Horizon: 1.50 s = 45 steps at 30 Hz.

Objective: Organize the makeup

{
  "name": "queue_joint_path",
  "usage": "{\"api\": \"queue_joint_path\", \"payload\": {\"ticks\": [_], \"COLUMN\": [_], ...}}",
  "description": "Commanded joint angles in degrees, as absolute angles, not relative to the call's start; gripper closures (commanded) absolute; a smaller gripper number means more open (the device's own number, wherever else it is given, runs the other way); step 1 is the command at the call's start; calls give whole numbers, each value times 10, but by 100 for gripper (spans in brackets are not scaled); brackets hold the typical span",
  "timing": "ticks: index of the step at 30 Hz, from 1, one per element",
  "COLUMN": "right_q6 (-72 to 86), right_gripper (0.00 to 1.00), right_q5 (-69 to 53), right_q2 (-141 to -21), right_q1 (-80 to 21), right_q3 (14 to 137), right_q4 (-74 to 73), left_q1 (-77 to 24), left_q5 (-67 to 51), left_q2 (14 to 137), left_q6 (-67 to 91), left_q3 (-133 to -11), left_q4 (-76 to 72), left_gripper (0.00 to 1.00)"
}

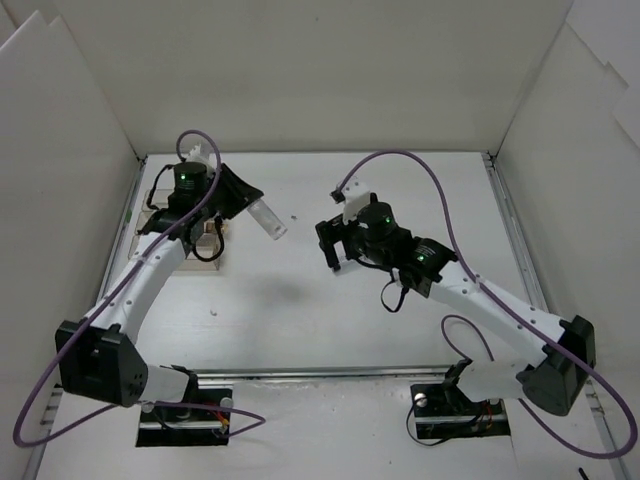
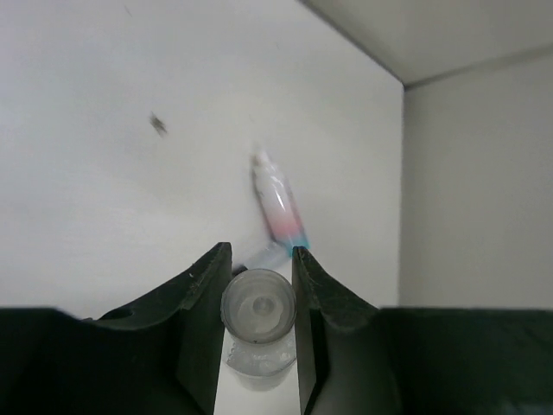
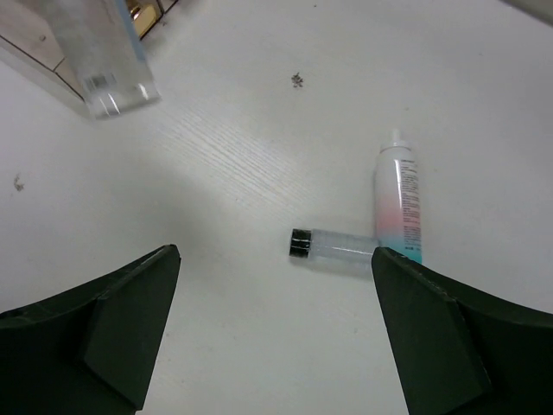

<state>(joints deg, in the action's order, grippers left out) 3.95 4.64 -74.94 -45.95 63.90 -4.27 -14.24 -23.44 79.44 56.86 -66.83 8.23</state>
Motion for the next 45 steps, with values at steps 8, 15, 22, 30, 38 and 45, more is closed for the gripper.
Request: {"api": "queue_joint_path", "payload": {"ticks": [8, 15, 22, 30, 38, 45], "right_q6": [57, 58, 58, 63, 60, 60], "right_gripper": [9, 9, 10, 10, 10, 10], "right_q5": [87, 90, 93, 98, 98, 94], "right_q2": [-653, -627, -593, -577, -574, -574], "right_q1": [-414, -400, -386, -373, -364, -359], "right_q3": [578, 557, 539, 537, 544, 545], "right_q4": [-52, -72, -98, -118, -141, -155], "left_q1": [-97, -69, -63, -63, -69, -83], "left_q5": [133, 182, 202, 220, 234, 246], "left_q2": [690, 729, 773, 804, 839, 859], "left_q6": [230, 189, 170, 162, 174, 180], "left_q3": [-717, -643, -613, -564, -513, -497], "left_q4": [149, 43, -36, -135, -217, -256], "left_gripper": [100, 100, 100, 100, 100, 100]}}
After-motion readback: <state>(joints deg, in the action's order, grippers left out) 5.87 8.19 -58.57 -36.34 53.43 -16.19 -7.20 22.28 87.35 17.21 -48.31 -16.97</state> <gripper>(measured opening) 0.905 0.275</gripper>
